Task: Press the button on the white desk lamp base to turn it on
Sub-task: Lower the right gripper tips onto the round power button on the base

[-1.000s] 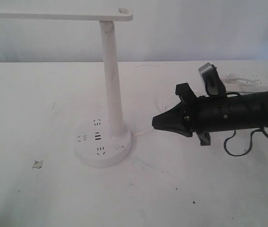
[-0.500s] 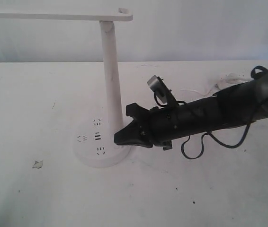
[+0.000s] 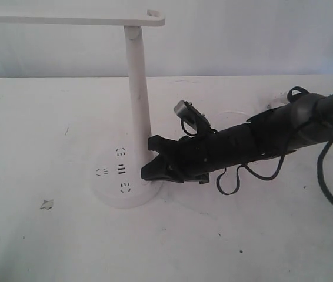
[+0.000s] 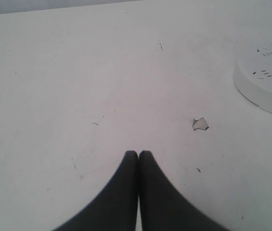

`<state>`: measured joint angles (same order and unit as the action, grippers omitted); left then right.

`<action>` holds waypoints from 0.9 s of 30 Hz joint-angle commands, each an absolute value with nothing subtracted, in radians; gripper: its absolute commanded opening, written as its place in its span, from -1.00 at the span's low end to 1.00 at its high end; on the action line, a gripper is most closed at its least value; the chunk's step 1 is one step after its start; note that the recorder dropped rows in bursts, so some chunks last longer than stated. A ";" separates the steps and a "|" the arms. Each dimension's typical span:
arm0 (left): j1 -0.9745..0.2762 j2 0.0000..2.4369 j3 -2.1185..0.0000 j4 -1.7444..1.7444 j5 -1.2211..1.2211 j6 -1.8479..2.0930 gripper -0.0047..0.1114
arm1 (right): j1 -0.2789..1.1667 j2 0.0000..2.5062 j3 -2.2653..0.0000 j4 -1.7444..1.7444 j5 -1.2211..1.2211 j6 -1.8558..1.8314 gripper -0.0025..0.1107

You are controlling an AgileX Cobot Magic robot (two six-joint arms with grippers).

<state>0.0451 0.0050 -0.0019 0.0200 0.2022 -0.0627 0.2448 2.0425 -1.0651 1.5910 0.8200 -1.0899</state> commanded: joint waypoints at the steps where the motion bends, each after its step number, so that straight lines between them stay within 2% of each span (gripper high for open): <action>1: 0.047 0.010 0.000 0.016 0.201 -0.063 -0.92 | 0.248 2.055 -1.073 1.596 0.824 -1.106 -0.96; 27: 0.047 0.010 0.000 0.016 0.201 -0.063 -0.92 | 0.248 2.085 -1.116 1.577 0.792 -1.118 -0.96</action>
<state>0.0451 0.0050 -0.0019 0.0200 0.2022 -0.0627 0.2483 2.0854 -1.1144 1.5994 0.8075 -1.1035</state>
